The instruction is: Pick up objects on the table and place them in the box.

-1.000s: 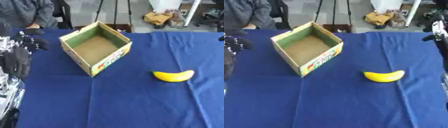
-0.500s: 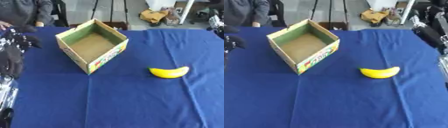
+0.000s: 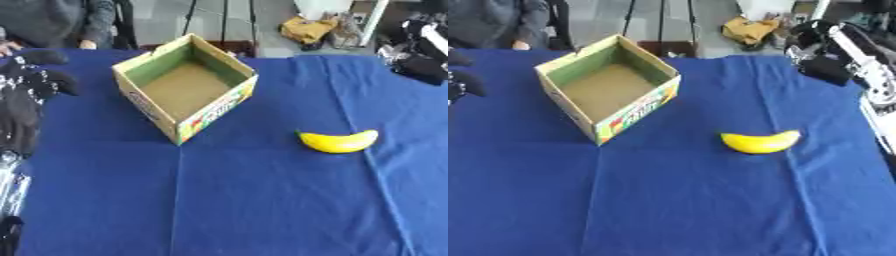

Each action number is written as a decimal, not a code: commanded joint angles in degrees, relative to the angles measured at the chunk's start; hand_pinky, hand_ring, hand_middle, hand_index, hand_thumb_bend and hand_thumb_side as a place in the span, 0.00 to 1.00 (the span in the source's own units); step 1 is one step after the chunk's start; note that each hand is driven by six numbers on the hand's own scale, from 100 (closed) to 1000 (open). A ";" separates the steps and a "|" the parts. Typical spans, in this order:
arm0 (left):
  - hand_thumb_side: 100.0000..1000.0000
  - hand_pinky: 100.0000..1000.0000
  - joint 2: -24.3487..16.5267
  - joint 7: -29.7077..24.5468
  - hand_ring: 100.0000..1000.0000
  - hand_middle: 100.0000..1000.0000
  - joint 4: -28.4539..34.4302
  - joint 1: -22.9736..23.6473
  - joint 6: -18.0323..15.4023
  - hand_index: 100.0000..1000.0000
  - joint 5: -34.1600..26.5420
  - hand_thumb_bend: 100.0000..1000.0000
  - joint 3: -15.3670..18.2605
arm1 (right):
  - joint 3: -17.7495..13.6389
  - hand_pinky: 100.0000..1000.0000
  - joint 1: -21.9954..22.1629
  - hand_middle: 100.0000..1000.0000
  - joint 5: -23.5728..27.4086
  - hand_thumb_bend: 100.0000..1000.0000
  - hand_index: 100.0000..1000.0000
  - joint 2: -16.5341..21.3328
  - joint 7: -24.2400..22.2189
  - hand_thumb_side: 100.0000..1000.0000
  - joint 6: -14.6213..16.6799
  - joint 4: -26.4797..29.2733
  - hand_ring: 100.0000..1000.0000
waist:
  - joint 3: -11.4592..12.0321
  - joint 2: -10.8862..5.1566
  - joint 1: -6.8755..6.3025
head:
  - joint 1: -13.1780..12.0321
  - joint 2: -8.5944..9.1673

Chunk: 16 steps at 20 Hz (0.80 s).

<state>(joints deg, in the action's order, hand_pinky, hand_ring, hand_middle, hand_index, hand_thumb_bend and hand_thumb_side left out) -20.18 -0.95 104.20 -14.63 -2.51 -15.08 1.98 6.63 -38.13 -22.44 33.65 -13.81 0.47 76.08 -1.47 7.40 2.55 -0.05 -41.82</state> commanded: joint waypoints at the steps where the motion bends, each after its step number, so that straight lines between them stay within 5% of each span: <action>1: 1.00 0.48 -1.40 -0.29 0.51 0.59 0.51 -0.49 -0.03 0.67 -0.06 0.54 0.00 | 0.11 0.60 -2.40 0.64 -4.69 0.00 0.82 -0.25 -3.13 0.55 1.57 -2.94 0.75 | 0.14 -0.88 -0.17 | 0.29 -0.50; 9: 1.00 0.48 -1.46 -0.60 0.51 0.58 0.49 -0.46 0.11 0.67 -0.15 0.54 -0.23 | -0.10 0.63 -5.22 0.66 -12.39 0.19 0.82 -3.11 -10.66 0.45 4.25 -9.85 0.76 | 0.89 -1.07 -0.23 | 0.70 -0.68; 16: 1.00 0.48 -1.40 -0.79 0.51 0.58 0.43 -0.31 0.20 0.67 -0.15 0.54 -0.25 | -0.93 0.63 -5.73 0.66 -14.34 0.24 0.82 -3.64 -13.27 0.44 5.06 -11.96 0.76 | 1.01 -1.24 -0.27 | 0.83 -0.80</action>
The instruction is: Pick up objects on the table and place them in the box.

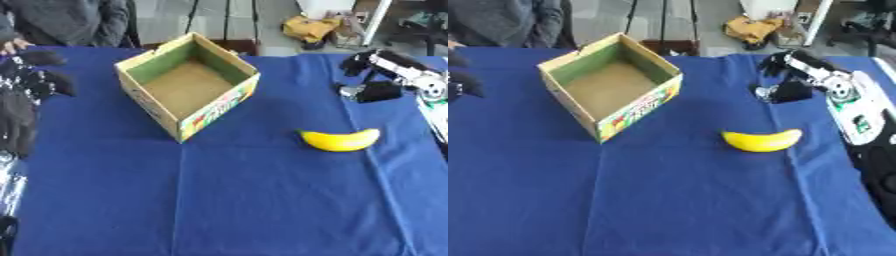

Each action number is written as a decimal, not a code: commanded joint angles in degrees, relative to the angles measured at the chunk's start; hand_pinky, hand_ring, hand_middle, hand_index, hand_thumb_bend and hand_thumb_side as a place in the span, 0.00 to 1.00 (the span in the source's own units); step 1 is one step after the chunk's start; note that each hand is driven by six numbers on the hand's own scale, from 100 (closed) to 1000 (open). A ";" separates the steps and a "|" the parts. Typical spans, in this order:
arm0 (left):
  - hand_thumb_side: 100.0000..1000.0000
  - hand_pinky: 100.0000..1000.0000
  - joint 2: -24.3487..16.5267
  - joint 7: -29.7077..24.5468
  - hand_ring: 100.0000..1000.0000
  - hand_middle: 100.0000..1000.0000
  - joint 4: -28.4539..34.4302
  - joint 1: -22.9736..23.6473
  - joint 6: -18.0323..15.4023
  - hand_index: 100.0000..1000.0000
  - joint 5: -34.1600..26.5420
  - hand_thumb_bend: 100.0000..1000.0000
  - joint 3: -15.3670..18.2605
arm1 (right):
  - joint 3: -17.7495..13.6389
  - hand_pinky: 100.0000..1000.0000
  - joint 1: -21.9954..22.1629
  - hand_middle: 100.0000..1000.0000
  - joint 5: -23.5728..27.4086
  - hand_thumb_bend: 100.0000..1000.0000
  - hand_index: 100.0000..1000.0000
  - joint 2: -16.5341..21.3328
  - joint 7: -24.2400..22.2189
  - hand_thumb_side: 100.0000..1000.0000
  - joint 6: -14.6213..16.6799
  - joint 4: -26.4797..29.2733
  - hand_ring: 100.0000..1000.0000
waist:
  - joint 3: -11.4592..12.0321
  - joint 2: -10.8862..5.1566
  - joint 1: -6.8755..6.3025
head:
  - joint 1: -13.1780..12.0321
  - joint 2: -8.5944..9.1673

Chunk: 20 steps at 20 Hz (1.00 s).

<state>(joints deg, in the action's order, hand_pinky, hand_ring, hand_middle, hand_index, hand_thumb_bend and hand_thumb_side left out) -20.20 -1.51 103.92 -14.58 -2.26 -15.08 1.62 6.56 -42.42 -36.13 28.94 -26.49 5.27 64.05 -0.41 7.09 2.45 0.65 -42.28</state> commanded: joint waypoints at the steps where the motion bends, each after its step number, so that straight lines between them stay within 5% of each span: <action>1: 1.00 0.48 -1.38 -0.25 0.51 0.59 0.70 -0.34 -0.04 0.67 -0.14 0.54 0.11 | -0.91 0.63 -1.41 0.66 -0.66 0.24 0.82 1.10 -0.71 0.44 0.31 0.02 0.76 | -0.05 -0.94 -0.16 | 0.16 -0.35; 13: 1.00 0.48 -1.34 -0.25 0.51 0.59 0.63 -0.29 -0.04 0.67 -0.10 0.54 0.16 | -0.77 0.64 -1.26 0.66 -0.64 0.25 0.82 1.51 -2.13 0.45 0.53 -0.04 0.76 | -0.08 -0.96 -0.06 | 0.30 -0.31; 20: 1.00 0.48 -1.29 -0.22 0.51 0.59 0.59 -0.23 -0.05 0.67 -0.08 0.54 0.20 | 0.01 0.65 -0.38 0.67 -3.82 0.26 0.81 1.69 -7.89 0.33 -0.29 -1.29 0.76 | -0.09 -0.84 -0.09 | 0.30 -0.43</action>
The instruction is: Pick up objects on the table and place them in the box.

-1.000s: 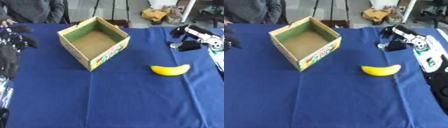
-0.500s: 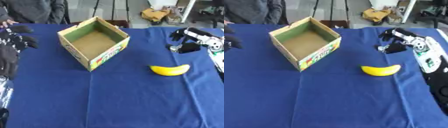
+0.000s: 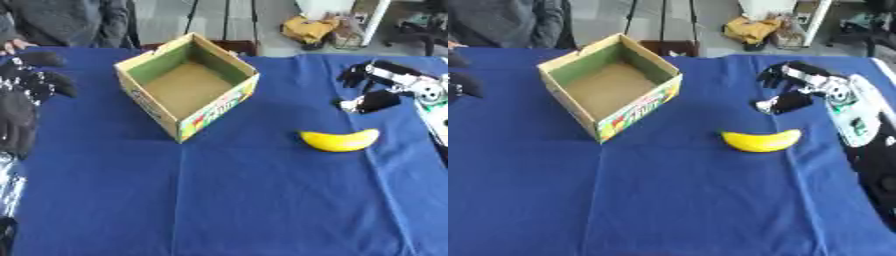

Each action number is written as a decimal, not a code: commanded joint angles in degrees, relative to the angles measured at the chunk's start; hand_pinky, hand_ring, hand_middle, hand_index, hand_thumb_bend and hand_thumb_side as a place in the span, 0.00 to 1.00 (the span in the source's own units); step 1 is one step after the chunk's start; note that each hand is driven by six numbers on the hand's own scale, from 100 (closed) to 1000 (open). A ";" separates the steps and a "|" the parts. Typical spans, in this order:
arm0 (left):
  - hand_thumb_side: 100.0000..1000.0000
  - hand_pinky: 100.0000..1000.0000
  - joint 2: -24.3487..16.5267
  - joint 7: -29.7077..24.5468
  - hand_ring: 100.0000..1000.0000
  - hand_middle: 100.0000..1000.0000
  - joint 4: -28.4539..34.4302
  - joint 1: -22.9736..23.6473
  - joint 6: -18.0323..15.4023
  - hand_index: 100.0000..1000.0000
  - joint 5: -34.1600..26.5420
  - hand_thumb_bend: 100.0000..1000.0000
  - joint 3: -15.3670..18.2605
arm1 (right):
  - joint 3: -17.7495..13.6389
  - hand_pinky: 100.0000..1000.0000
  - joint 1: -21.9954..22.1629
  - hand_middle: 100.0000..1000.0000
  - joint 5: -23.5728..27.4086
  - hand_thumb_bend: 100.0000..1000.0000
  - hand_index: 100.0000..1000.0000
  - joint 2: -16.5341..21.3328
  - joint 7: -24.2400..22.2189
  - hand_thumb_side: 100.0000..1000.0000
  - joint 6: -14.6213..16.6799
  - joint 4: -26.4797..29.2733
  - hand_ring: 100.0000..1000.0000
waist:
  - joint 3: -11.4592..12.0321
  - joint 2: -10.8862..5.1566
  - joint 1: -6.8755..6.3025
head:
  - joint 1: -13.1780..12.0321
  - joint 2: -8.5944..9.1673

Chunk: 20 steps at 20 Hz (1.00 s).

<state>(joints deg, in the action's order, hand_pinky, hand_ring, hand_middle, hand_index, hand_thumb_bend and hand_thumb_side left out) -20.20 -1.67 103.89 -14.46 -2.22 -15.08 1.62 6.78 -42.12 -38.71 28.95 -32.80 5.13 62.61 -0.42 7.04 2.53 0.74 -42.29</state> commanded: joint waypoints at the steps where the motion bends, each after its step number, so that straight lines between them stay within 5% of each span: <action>1: 1.00 0.48 -1.28 -0.07 0.51 0.59 0.60 -0.35 -0.10 0.67 -0.08 0.54 0.20 | -0.21 0.65 -0.61 0.67 -1.55 0.27 0.81 1.67 -2.18 0.33 -0.24 0.02 0.76 | -0.11 -0.78 -0.19 | 0.24 -0.44; 20: 1.00 0.48 -1.16 -0.07 0.51 0.59 0.47 -0.33 -0.09 0.67 -0.07 0.55 0.22 | 1.39 0.65 1.22 0.66 -1.61 0.24 0.81 2.07 -6.28 0.34 0.45 0.75 0.76 | -0.23 -0.77 -0.42 | 0.28 -0.62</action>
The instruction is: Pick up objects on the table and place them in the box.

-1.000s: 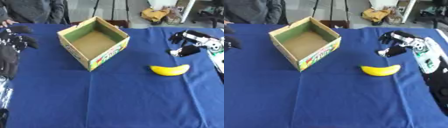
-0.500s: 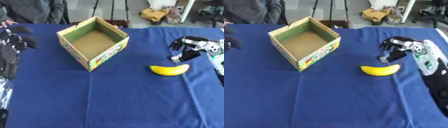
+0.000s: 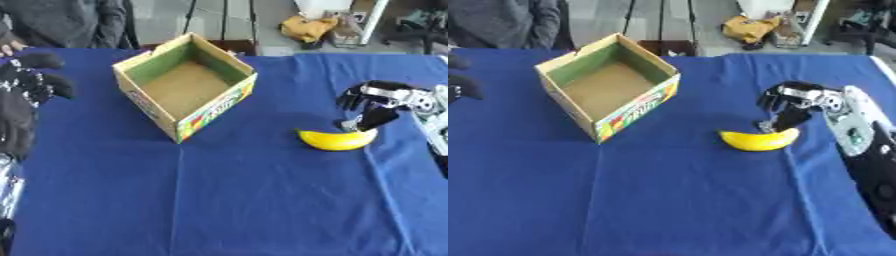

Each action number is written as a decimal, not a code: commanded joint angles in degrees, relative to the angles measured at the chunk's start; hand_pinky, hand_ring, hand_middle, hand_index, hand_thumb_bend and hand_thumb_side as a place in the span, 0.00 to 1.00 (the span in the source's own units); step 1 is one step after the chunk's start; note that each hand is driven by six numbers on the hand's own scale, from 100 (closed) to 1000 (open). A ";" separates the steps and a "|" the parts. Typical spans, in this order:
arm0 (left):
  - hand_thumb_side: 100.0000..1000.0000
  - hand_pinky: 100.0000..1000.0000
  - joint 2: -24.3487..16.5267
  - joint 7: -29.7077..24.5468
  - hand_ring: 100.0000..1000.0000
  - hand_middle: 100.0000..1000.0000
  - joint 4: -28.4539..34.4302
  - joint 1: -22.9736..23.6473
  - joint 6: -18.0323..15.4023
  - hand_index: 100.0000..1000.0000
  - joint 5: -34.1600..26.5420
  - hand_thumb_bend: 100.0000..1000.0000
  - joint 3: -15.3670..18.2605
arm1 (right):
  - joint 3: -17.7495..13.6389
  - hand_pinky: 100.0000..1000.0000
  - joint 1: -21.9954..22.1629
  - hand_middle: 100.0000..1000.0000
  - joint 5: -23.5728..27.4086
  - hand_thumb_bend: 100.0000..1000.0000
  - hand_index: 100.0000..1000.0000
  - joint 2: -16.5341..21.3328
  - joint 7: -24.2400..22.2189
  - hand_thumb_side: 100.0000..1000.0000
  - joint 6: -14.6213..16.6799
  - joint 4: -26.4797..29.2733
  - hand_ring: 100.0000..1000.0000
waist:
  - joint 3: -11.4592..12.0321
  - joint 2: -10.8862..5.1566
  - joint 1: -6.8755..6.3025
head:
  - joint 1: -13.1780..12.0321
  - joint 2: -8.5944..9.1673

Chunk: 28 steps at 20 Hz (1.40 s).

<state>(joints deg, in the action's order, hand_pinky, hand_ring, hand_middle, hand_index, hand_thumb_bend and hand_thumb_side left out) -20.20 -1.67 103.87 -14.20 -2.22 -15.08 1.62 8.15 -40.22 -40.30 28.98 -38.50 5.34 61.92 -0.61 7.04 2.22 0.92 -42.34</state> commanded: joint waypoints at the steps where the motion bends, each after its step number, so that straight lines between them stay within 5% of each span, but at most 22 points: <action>1: 1.00 0.48 -1.15 -0.07 0.51 0.59 0.49 -0.59 -0.09 0.67 -0.07 0.55 0.22 | 0.18 0.65 -0.53 0.66 0.04 0.24 0.81 2.15 -0.84 0.34 0.30 1.58 0.76 | -0.04 -0.76 -0.09 | 0.10 -0.56; 28: 1.00 0.48 -0.96 -0.11 0.52 0.59 0.43 -0.46 -0.12 0.67 -0.09 0.55 0.27 | 1.50 0.65 0.85 0.66 -0.62 0.22 0.81 1.36 -3.37 0.34 0.75 0.07 0.75 | 0.02 -0.65 -0.38 | 0.25 -0.68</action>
<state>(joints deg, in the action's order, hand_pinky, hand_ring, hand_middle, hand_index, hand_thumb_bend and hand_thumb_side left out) -20.19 -1.67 103.56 -14.18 -2.22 -15.08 1.62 9.75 -38.74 -40.46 29.05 -41.71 5.91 61.73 -0.62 7.04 1.91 1.10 -42.76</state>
